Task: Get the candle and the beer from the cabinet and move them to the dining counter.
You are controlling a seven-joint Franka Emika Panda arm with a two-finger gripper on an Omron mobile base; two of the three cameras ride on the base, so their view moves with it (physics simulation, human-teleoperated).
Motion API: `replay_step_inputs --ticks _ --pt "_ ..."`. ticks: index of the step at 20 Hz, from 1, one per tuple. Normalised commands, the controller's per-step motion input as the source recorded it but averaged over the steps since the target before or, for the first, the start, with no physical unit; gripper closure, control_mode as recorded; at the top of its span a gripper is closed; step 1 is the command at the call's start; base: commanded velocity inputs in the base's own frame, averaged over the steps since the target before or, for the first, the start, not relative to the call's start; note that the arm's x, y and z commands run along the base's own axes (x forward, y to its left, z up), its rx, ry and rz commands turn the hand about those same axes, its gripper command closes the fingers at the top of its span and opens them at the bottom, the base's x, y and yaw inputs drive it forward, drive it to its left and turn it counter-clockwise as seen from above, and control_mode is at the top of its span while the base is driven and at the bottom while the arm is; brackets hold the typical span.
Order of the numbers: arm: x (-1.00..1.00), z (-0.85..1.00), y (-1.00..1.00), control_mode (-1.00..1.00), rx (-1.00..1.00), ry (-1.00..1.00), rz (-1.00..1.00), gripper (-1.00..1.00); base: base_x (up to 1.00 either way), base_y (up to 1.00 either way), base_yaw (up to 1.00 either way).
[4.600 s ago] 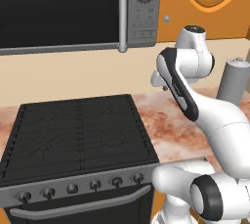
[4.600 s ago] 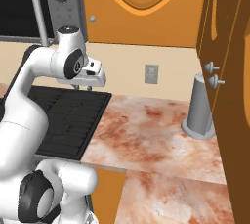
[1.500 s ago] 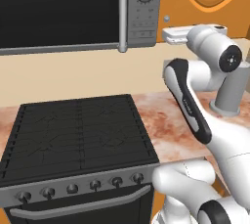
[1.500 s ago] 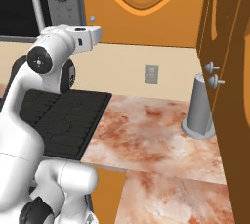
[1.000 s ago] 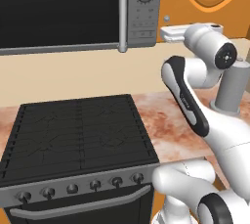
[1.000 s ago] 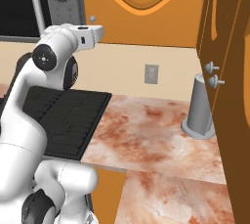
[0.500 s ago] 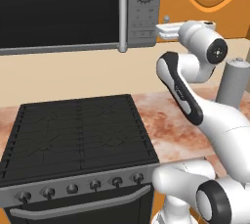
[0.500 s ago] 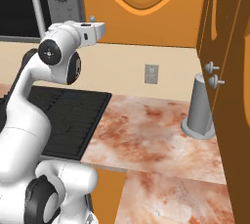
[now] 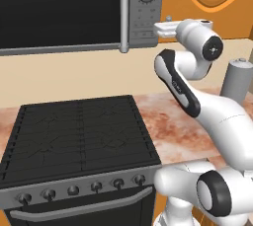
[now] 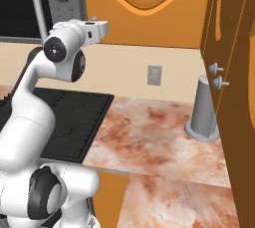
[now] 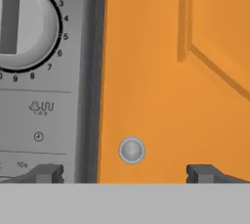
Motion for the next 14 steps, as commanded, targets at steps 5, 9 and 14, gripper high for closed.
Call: replay_step_inputs --ticks 5,9,14 --pt "0.16 -0.01 0.0 -1.0 0.01 0.02 0.01 -1.0 0.0 0.0 0.0" --pt "0.12 -0.01 0.0 -1.0 0.0 0.01 0.01 -1.0 0.0 0.0 0.0" --pt "0.12 -0.02 0.0 -1.0 0.01 0.01 0.02 -1.0 0.0 0.0 0.0"
